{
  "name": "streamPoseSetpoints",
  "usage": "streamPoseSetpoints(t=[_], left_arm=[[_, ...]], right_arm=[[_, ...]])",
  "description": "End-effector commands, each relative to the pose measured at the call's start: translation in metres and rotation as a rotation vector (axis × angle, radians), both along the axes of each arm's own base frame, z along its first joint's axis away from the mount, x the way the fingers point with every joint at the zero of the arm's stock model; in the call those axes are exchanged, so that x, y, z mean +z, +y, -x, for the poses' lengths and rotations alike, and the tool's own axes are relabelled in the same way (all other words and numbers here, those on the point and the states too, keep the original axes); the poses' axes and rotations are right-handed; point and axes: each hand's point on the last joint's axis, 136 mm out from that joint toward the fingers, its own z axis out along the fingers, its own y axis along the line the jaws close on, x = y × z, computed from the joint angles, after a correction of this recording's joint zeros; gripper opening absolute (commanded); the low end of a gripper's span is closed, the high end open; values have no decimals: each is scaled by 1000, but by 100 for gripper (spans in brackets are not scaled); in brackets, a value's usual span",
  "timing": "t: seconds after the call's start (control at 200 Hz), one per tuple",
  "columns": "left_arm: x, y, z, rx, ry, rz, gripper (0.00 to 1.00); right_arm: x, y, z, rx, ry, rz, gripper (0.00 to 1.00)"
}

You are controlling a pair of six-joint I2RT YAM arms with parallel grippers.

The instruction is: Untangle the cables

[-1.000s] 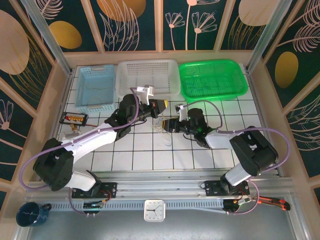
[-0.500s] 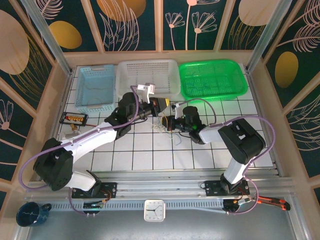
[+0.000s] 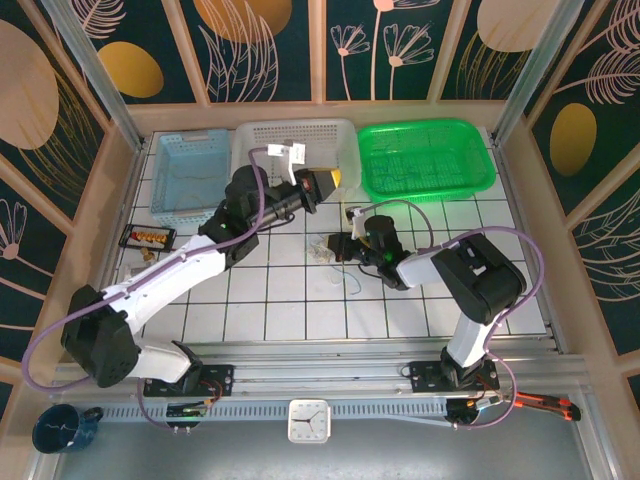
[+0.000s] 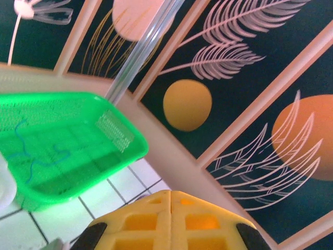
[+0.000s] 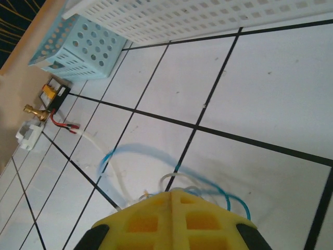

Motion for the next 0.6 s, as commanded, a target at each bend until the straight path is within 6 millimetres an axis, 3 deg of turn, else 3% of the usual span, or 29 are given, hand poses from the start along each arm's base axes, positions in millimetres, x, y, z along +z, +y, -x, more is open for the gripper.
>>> streamPoseSetpoints(t=[0.0,0.19,0.35,0.595], left_arm=[[37,6,7,14,-75,17,0],[59,12,7,45,-124,16,0],[59,22,-1,116,-141,-25,0],[45,56,-26,289,-126,-97,0]], right_arm=[[-10,-9,-3,-47,10,22,0],[-11,-14,-4,-62,16,28,0],[-4,-12,-6,-59,13,32,0],[28,-7,-11,-46,-27,12,31]])
